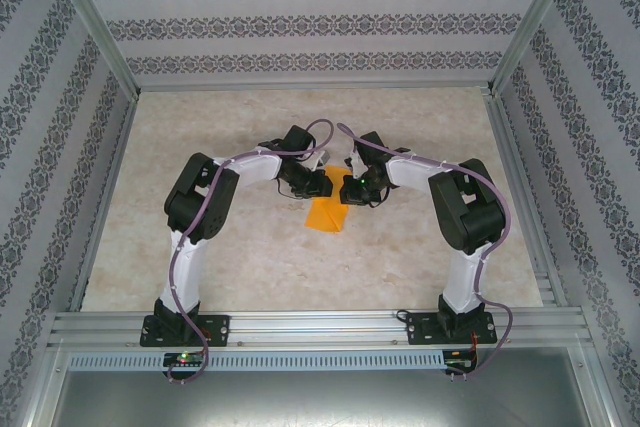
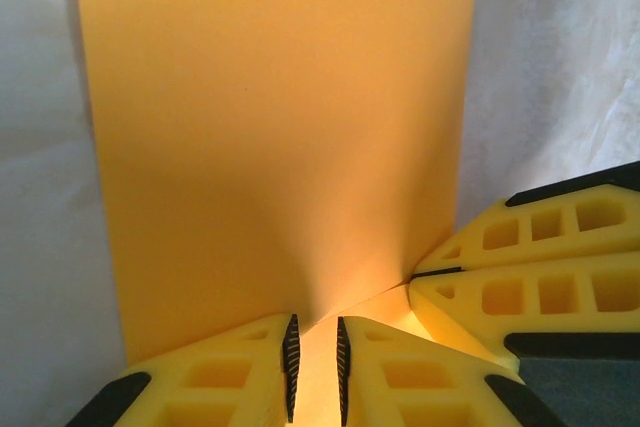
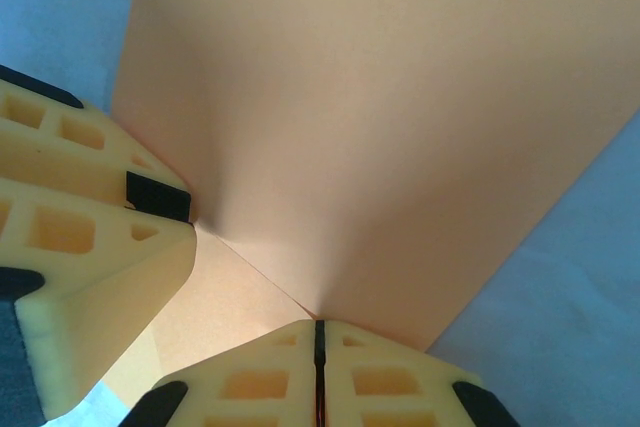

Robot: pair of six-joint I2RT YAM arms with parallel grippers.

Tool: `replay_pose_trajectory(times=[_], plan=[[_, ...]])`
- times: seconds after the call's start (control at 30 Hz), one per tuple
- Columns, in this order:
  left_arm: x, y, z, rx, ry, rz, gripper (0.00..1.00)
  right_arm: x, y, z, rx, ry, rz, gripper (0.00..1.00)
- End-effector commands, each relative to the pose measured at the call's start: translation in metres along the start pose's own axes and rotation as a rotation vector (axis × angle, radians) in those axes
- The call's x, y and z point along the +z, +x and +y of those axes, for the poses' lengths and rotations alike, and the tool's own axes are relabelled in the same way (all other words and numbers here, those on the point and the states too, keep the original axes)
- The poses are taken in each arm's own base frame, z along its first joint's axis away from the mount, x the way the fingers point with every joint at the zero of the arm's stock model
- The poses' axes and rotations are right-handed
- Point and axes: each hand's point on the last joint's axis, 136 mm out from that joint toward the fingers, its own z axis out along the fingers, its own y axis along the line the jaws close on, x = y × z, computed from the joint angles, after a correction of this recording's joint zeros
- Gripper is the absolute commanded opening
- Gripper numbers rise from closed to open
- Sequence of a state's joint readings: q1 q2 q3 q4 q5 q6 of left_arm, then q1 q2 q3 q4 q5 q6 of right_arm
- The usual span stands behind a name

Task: Fold a paper plane with a square sheet of paper (pick it up from the middle)
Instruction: Fold the triangle a second time at the center of the table.

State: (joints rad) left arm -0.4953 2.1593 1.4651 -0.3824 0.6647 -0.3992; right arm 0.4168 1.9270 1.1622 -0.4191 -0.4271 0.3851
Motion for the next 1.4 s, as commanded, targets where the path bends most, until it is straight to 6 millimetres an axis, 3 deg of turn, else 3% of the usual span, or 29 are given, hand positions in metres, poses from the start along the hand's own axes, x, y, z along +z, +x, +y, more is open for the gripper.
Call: replay_pose_trajectory(times=[0.0,0.23,0.57,0.7,0.9,1.07,1.2,1.37], plan=[[0.013,0.020,0.031,-0.004,-0.109,0.067,0.22,0.011,0.016,-0.022,0.001,0.096,0.042,0.10],[0.019,0.041,0.062,0.026,-0.240,0.122,0.22,-0.002,0.008,-0.016,-0.008,0.100,0.005,0.15],[0.036,0.072,0.087,0.051,-0.335,0.185,0.22,-0.029,0.008,-0.015,-0.008,0.125,-0.052,0.28],[0.040,0.077,0.088,0.053,-0.330,0.195,0.22,-0.042,0.010,-0.009,0.009,0.089,-0.090,0.29],[0.037,0.075,0.085,0.064,-0.323,0.193,0.22,-0.045,0.014,0.037,0.073,-0.175,-0.115,0.24],[0.038,0.075,0.080,0.061,-0.299,0.190,0.23,-0.044,0.017,0.059,0.099,-0.287,-0.114,0.20],[0.038,0.076,0.081,0.061,-0.299,0.193,0.22,-0.042,0.023,0.066,0.098,-0.302,-0.106,0.17],[0.038,0.077,0.083,0.063,-0.307,0.195,0.23,-0.056,0.027,0.065,0.083,-0.261,-0.124,0.16]])
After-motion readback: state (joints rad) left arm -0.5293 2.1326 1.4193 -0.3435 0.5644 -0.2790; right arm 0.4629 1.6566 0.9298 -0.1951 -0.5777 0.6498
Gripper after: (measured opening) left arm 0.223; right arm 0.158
